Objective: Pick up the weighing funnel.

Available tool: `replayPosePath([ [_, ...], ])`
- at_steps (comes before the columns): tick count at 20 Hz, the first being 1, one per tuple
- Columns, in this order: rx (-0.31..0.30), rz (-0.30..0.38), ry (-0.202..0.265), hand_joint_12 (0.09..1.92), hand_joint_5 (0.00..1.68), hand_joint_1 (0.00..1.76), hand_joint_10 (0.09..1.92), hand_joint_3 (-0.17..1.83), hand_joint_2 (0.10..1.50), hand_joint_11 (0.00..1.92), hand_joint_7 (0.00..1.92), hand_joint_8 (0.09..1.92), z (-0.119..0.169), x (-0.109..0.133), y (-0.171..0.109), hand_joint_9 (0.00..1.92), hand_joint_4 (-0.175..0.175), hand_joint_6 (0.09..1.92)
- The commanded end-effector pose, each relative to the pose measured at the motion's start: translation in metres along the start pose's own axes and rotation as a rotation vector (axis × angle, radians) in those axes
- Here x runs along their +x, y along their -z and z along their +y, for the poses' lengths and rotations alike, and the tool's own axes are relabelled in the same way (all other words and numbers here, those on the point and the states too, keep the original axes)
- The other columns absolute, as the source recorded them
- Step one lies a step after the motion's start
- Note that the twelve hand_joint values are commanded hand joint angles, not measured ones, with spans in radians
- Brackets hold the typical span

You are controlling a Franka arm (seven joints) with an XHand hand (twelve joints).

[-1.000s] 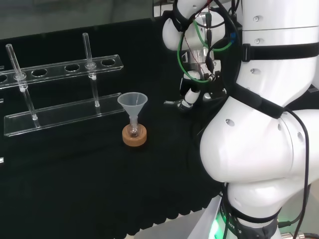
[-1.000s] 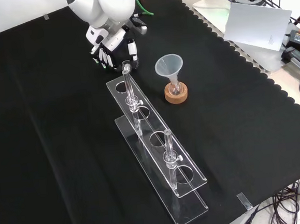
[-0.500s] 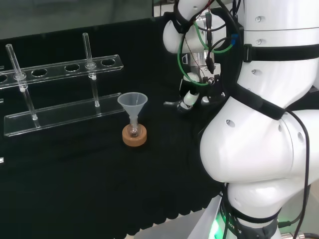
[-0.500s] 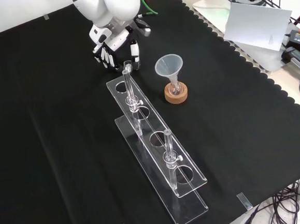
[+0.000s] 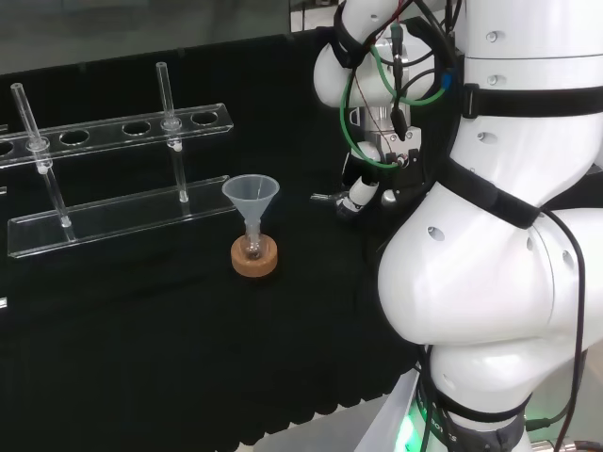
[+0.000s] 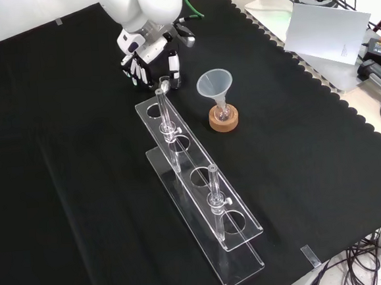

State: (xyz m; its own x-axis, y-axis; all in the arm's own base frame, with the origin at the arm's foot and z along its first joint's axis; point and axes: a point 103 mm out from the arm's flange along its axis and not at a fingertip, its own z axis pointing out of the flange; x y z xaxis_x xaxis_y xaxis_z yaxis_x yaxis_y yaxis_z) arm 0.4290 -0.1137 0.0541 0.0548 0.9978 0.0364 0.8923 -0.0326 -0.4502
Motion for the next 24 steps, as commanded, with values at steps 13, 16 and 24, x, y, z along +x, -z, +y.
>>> replayPosePath([
  [13,-0.096,0.045,-0.046,1.42,1.27,1.00,0.29,0.54,0.48,0.00,1.45,0.28,0.0000,0.0019,0.0071,0.94,0.175,0.39],
  [16,-0.105,0.051,-0.052,1.43,1.43,1.11,0.28,0.48,0.65,0.00,1.49,0.24,0.0005,0.0005,0.0090,0.95,0.175,0.25],
  [24,-0.126,0.056,-0.065,1.44,1.52,1.14,0.26,0.46,0.69,0.00,1.53,0.19,0.0013,-0.0007,0.0112,0.97,0.175,0.10],
])
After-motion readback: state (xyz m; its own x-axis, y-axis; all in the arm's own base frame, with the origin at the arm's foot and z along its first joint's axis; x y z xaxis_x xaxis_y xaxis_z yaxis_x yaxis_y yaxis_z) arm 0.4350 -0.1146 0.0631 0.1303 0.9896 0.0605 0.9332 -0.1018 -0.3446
